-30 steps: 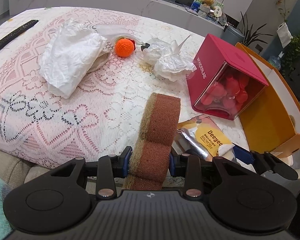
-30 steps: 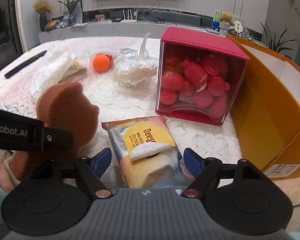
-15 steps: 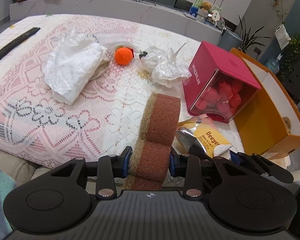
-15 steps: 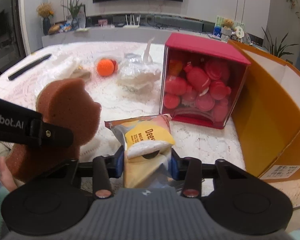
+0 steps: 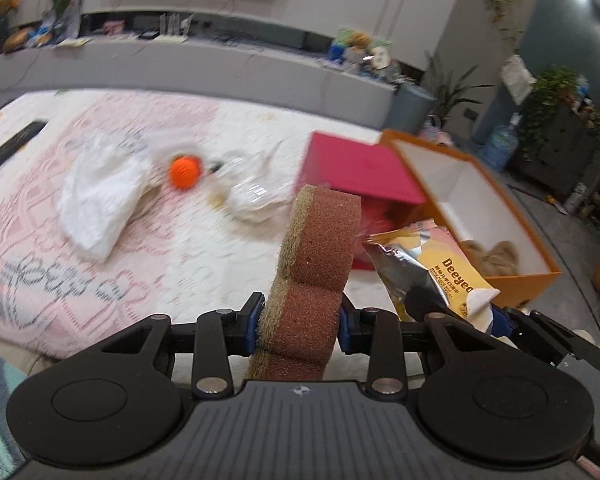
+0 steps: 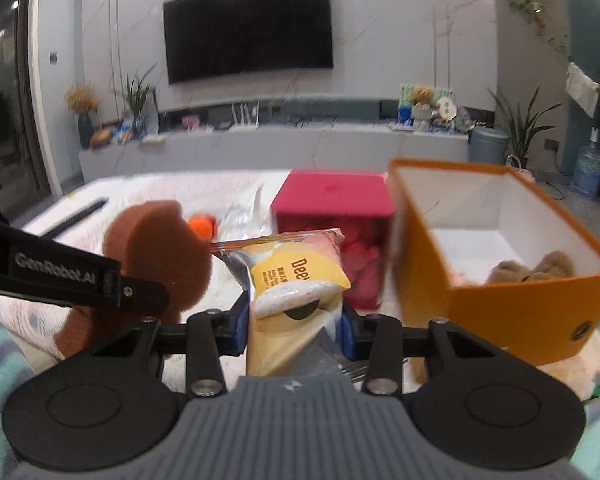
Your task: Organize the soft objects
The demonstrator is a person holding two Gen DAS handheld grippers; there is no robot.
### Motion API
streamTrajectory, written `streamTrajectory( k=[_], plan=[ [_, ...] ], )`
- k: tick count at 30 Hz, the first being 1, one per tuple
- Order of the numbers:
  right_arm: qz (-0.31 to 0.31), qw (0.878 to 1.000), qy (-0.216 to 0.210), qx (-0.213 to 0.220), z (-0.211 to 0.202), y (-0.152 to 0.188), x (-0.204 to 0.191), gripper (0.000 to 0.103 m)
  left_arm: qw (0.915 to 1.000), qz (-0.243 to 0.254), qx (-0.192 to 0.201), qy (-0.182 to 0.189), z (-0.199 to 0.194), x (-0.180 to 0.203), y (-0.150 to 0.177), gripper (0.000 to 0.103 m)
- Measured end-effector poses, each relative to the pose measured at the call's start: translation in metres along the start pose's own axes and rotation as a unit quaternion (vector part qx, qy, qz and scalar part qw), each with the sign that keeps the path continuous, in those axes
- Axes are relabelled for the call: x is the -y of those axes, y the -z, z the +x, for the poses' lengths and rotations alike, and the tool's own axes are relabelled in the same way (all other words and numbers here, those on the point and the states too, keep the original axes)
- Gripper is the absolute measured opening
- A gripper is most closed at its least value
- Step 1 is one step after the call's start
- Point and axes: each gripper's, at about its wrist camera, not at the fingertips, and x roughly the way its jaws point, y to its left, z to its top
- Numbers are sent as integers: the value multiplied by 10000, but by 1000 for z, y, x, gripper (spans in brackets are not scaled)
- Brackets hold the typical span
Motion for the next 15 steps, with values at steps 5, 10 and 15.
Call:
streamTrajectory(
  k=[5, 10, 15],
  plan=[
    [43, 9991, 210, 359, -36, -18, 25, 42, 9987, 278, 164, 385, -9, 35, -18, 41],
    [215, 9973, 438, 545, -59, -38, 66, 42, 9951, 531, 107, 822, -3, 73, -40, 41],
    [397, 9956, 675, 521, -65, -60, 113, 42, 9909, 852, -4, 1044, 17, 112, -61, 41]
  ],
)
